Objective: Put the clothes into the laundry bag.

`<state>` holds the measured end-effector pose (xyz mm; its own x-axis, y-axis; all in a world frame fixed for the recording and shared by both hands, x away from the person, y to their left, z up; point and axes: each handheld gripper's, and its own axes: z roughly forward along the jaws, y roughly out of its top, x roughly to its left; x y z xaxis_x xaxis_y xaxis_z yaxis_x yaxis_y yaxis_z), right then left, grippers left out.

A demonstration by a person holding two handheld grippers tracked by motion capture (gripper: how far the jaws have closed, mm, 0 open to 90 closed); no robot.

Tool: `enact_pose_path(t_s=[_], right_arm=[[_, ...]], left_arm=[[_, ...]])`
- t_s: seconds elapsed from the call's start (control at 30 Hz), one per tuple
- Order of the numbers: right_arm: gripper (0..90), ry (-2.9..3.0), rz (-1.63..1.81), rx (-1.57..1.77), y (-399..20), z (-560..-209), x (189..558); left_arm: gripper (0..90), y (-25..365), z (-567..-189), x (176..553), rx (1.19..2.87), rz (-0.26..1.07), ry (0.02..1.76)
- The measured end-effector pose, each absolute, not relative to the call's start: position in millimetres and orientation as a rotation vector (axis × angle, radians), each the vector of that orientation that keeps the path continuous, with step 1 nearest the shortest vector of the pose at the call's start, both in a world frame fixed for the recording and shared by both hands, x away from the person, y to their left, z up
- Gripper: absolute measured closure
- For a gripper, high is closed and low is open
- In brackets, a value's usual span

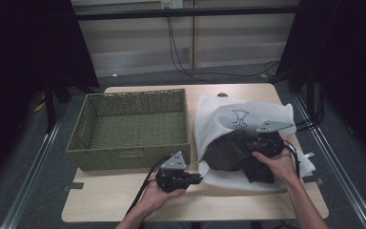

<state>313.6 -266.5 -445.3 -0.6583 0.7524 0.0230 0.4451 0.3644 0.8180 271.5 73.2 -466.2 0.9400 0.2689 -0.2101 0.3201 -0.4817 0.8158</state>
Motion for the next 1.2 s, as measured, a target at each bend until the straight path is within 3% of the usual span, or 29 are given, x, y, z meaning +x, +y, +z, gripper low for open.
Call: enact_pose_path(t_s=[0.07, 0.2, 0.37, 0.53, 0.6, 0.73, 0.8, 0.9, 1.03, 1.2], right_arm=[[59.1, 2.294, 1.236, 1.043, -265.4, -444.1, 307.7], [44.3, 2.331, 1.26, 1.007, -263.8, -435.4, 292.4], [38.2, 2.31, 1.296, 0.985, -269.9, -424.7, 273.4], [55.7, 2.281, 1.395, 0.936, -273.9, -411.2, 255.9], [57.7, 2.335, 1.428, 0.907, -266.2, -412.2, 253.4], [44.4, 2.427, 1.368, 0.903, -245.9, -427.5, 258.1], [30.2, 2.459, 1.354, 0.915, -236.2, -437.5, 263.4], [19.9, 2.507, 1.304, 0.924, -226.5, -449.4, 271.9], [11.4, 2.532, 1.296, 0.959, -223.2, -457.0, 280.1], [11.6, 2.521, 1.269, 0.976, -222.6, -463.5, 283.3]], left_arm=[[83.5, 72.9, -469.7, 271.8, 2.101, -0.078, 0.411], [69.5, 73.7, -468.6, 268.7, 2.087, -0.05, 0.426], [55.5, 74.1, -458.2, 263.1, 2.067, 0.0, 0.409], [60.6, 61.3, -464.5, 258.3, 2.096, -0.082, 0.346], [60.6, 54.6, -470.2, 255.2, 2.121, -0.08, 0.328], [60.0, 37.8, -481.6, 256.4, 2.138, -0.107, 0.311], [58.9, 28.0, -484.0, 257.6, 2.15, -0.098, 0.294], [53.7, 14.7, -490.2, 261.4, 2.185, -0.117, 0.268], [47.3, 1.0, -499.2, 267.5, 2.262, -0.078, 0.309], [51.4, -6.7, -499.8, 265.1, 2.325, 0.064, 0.282]])
